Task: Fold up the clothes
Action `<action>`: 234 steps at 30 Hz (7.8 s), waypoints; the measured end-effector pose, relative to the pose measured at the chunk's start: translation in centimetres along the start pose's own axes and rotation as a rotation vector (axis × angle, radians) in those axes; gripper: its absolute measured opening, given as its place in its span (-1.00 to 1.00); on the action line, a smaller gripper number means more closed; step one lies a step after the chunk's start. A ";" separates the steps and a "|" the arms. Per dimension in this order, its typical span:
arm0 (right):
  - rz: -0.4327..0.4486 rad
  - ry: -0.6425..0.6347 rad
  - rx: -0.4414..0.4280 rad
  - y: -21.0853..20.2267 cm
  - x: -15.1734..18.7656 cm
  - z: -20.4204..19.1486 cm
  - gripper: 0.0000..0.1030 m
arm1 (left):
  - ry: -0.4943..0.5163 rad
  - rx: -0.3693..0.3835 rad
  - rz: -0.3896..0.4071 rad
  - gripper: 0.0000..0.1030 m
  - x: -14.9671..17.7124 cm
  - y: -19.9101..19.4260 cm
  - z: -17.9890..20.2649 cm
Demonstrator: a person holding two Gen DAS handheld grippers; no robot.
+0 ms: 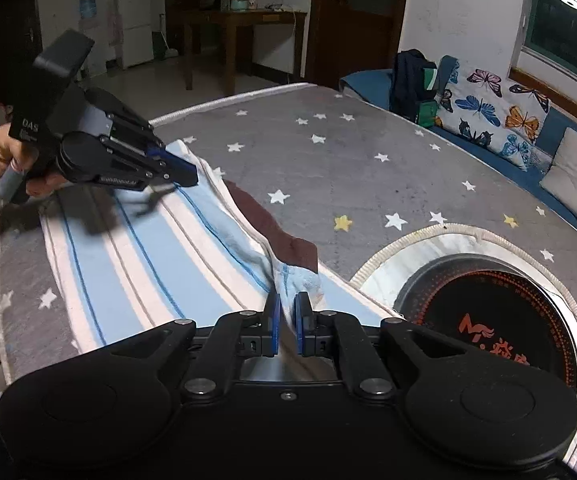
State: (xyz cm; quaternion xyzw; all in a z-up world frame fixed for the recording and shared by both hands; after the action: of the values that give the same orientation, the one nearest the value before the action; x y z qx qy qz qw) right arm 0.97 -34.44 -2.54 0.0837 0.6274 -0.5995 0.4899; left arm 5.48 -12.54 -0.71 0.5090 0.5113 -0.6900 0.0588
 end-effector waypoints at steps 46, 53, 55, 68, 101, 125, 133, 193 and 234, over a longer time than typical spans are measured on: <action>-0.039 0.053 -0.072 2.9 0.3 4.2 -0.79 | 0.067 0.172 0.025 -0.83 -1.3 -1.8 -0.7; 0.018 -0.009 -0.071 -2.3 -0.1 0.7 -0.80 | 0.058 0.214 0.115 -0.83 -0.5 -8.3 1.5; 0.022 -0.029 -0.078 -3.8 0.2 -0.6 -0.80 | 0.063 0.233 0.123 -0.83 0.4 -9.9 2.2; -0.077 -0.110 -0.130 -5.4 4.2 -7.6 -0.79 | 0.053 0.254 0.046 -0.83 7.3 -12.8 5.2; -0.088 -0.152 -0.045 -2.3 4.7 -9.0 -0.66 | 0.031 0.110 0.098 -0.26 5.1 -13.9 4.4; -0.084 -0.183 -0.029 -2.6 4.3 -8.7 -0.66 | 0.084 -0.035 -0.229 -0.81 2.4 -3.0 2.5; -0.056 -0.204 0.056 -3.7 1.1 -6.3 -0.74 | -0.134 -0.048 -0.151 -0.84 -0.3 -5.4 -2.4; -0.045 -0.100 0.064 -6.3 -0.9 -8.4 -0.36 | -0.372 -0.238 -0.045 -0.34 8.5 -15.9 -8.0; -0.139 0.111 0.182 5.5 0.4 -2.3 -0.57 | -0.366 -0.243 -0.022 -0.02 9.8 -16.3 -7.1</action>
State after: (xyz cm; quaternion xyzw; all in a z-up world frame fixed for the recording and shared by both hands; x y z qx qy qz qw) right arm 3.35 -31.21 -6.98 0.1171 0.6010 -0.6808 0.4020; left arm -4.44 4.82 2.58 0.3589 0.5772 -0.7047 0.2038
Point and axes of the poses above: each gripper's, at about its wrist camera, not at the fingertips, and y roughly the way its jaws point, z to its right, x to its underside, the point moved 6 cm from there along y, roughly the way its jaws point, and after that the axes turned 9 degrees about -y, right-handed, at the moved point
